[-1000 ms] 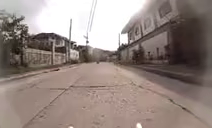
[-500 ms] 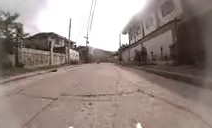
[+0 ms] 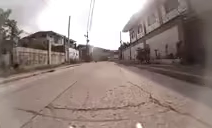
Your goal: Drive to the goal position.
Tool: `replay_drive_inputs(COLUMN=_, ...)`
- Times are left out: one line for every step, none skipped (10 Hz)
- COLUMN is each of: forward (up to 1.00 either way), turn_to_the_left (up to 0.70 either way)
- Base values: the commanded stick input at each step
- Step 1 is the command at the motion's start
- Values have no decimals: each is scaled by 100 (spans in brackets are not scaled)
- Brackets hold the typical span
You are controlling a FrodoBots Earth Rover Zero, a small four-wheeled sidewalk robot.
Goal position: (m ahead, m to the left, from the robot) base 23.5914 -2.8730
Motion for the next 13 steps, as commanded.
replay_drive_inputs(forward=100, turn_to_the_left=-25)
replay_drive_inputs(forward=100, turn_to_the_left=0)
replay_drive_inputs(forward=100, turn_to_the_left=0)
replay_drive_inputs(forward=100, turn_to_the_left=0)
replay_drive_inputs(forward=100, turn_to_the_left=0)
replay_drive_inputs(forward=100, turn_to_the_left=0)
replay_drive_inputs(forward=100, turn_to_the_left=0)
replay_drive_inputs(forward=100, turn_to_the_left=0)
replay_drive_inputs(forward=100, turn_to_the_left=0)
replay_drive_inputs(forward=100, turn_to_the_left=0)
replay_drive_inputs(forward=100, turn_to_the_left=0)
replay_drive_inputs(forward=100, turn_to_the_left=0)
replay_drive_inputs(forward=100, turn_to_the_left=0)
